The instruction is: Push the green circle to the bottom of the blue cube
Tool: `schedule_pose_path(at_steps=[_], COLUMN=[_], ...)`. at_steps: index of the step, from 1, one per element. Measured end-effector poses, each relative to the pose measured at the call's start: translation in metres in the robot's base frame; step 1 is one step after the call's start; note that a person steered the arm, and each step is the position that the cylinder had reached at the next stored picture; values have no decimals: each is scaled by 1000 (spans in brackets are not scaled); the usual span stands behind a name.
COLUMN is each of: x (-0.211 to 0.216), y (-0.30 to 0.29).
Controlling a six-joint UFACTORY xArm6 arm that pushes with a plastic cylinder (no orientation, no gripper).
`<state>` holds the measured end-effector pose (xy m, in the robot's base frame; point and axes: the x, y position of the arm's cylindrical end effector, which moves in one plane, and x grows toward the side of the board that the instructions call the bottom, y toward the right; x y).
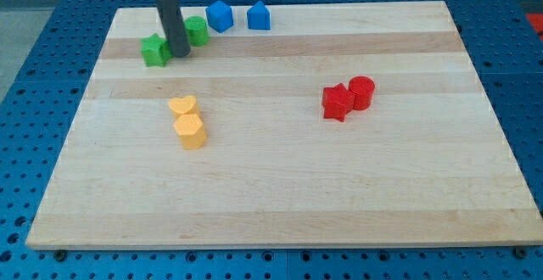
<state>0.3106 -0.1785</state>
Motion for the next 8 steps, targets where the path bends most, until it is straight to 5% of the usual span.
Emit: schedule_pose_path(at_steps=[2, 8], x=[-10, -47], y=[-77, 37])
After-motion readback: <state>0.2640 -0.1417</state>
